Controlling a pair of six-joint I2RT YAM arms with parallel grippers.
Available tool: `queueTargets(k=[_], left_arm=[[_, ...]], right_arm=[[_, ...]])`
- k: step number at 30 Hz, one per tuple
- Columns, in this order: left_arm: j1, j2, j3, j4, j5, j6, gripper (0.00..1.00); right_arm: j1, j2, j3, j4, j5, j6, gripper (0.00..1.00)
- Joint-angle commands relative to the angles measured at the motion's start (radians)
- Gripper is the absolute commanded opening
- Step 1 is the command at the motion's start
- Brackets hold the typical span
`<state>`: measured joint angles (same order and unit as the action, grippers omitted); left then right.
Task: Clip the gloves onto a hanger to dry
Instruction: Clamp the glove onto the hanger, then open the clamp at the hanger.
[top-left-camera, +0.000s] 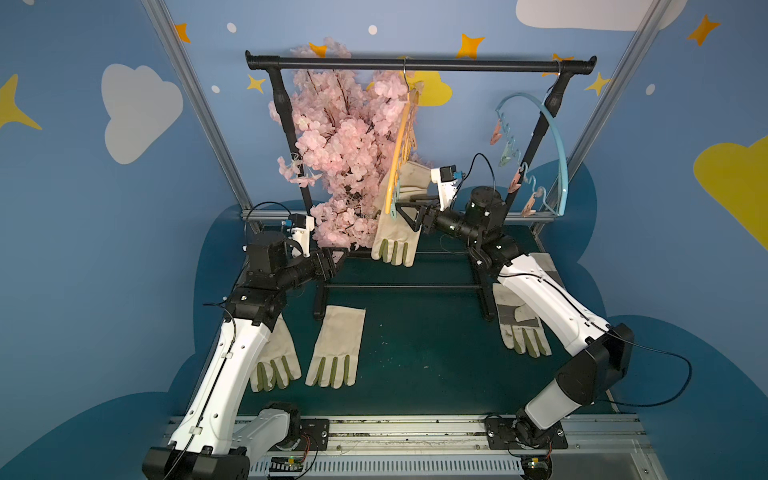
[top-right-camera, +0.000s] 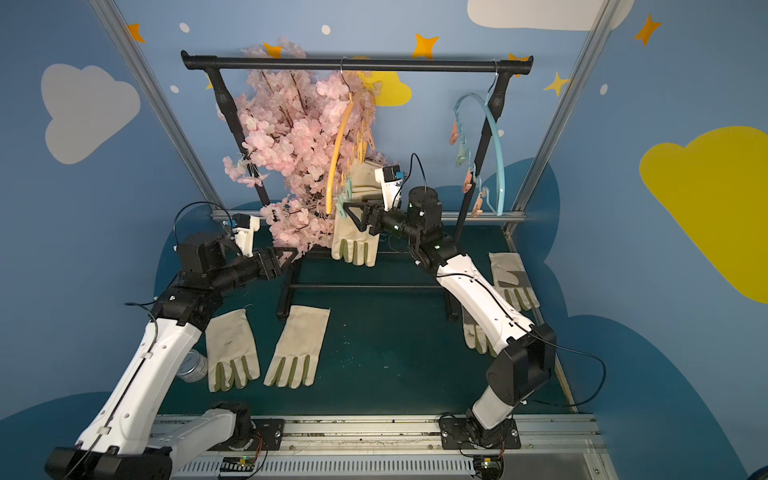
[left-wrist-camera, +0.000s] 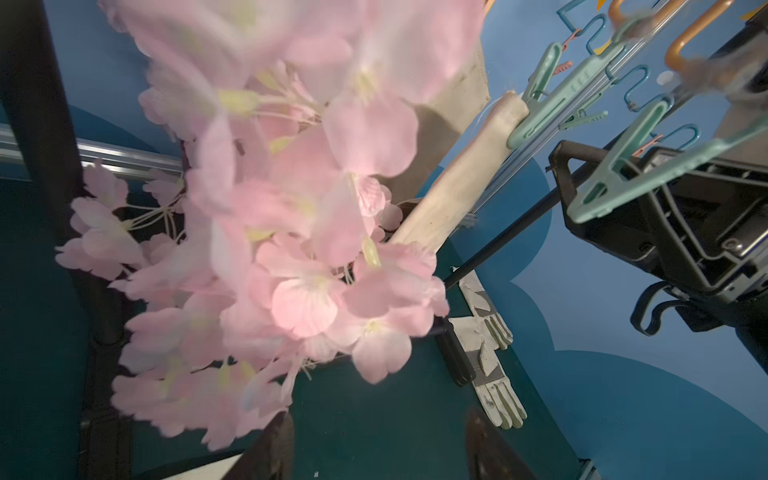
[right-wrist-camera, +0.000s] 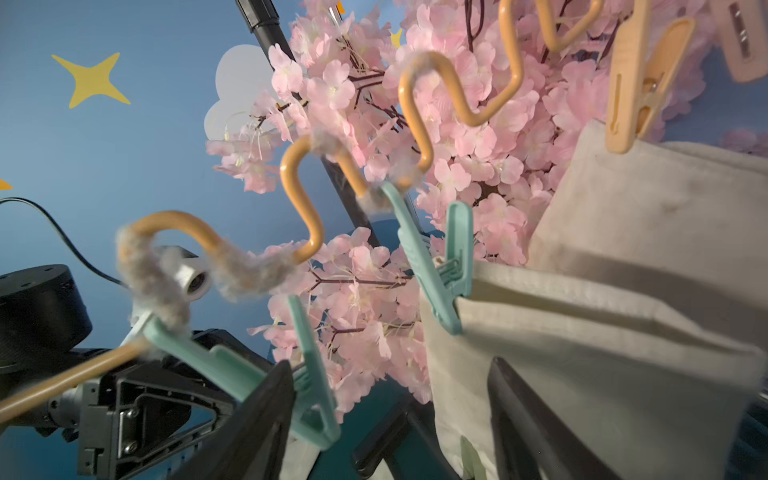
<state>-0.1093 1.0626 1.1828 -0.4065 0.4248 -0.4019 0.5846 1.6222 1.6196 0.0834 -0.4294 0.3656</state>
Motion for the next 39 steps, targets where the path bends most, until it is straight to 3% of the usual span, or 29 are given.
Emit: queueTargets(k=[1, 7, 17, 25, 29, 33, 39], left_arm=[[-0.004, -0.044, 0.015, -0.041, 0.001, -0.040, 0.66], [-0.061, -0.041, 0.153, -0.085, -0.030, -0.040, 0.68], [-0.225, 0.122, 0.474, -0.113, -0.106, 0.024, 0.71], [-0.243, 0.235, 0.621, -0.134, -0.183, 0.113, 0.70], [-0.241, 0.278, 0.673, -0.150, -0.261, 0.184, 0.66], [-0.229, 0.314, 0.712, -0.159, -0.263, 0.213, 0.63], [-0.222, 0.347, 0.742, -0.154, -0.242, 0.222, 0.40]], right_arm=[[0.026, -0.041, 0.007, -0.022, -0.014, -0.040, 0.70], [0.059, 0.000, 0.067, -0.063, -0.019, -0.079, 0.69], [0.083, 0.049, 0.148, -0.072, 0.000, -0.077, 0.67], [0.097, 0.077, 0.200, -0.089, 0.000, -0.082, 0.67], [0.101, 0.082, 0.212, -0.097, -0.002, -0.089, 0.67], [0.106, 0.085, 0.220, -0.104, -0.007, -0.092, 0.66], [0.112, 0.094, 0.236, -0.111, -0.032, -0.087, 0.65]])
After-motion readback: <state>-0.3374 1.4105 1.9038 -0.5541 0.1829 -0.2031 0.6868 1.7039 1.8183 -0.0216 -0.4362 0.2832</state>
